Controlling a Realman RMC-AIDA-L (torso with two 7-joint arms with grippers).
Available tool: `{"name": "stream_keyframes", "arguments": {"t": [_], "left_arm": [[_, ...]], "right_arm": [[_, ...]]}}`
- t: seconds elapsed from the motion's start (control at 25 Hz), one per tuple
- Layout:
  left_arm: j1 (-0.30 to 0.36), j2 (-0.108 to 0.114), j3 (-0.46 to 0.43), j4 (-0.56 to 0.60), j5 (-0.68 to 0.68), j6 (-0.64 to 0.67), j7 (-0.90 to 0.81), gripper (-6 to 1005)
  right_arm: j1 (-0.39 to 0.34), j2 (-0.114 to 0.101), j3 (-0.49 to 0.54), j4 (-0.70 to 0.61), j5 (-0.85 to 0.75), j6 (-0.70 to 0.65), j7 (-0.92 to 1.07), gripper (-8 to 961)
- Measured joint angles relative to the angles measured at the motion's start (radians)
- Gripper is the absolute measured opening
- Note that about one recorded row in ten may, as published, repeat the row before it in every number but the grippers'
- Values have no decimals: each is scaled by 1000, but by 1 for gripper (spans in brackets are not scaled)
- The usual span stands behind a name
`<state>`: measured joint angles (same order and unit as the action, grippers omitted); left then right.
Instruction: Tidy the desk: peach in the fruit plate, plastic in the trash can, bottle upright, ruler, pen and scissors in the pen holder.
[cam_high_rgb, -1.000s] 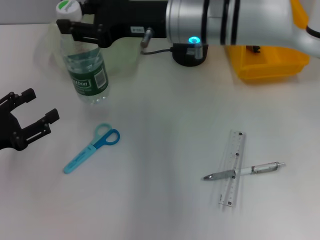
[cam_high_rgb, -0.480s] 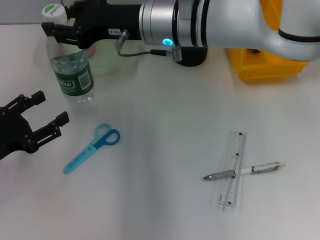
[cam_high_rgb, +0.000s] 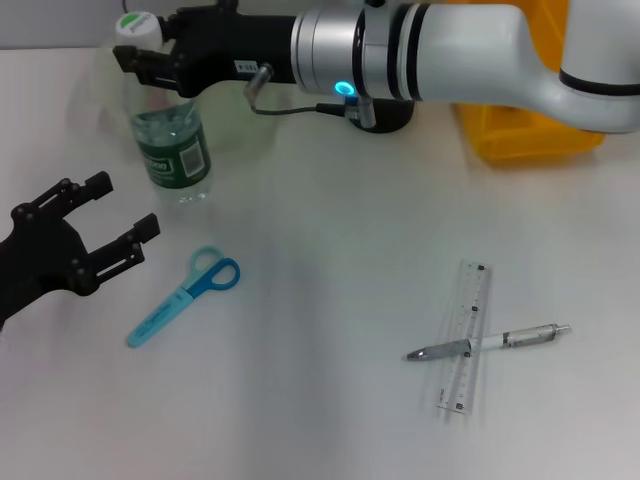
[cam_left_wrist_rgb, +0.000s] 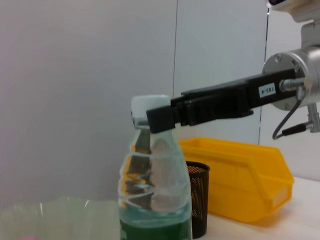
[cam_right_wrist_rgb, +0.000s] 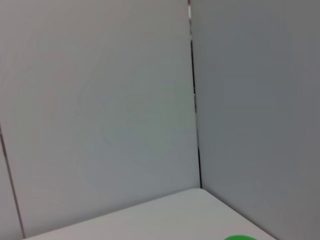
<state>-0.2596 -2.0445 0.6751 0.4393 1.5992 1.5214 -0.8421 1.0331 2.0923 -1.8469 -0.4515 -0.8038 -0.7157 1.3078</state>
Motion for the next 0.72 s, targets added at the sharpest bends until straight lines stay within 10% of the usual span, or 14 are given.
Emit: {"name": "stream_keyframes", "arguments": {"t": [0.72], "left_arm": [[-16, -10, 1, 1, 8, -15, -1, 788]], "right_arm": [[-18, 0, -43, 9, 0, 12, -5, 442]]}}
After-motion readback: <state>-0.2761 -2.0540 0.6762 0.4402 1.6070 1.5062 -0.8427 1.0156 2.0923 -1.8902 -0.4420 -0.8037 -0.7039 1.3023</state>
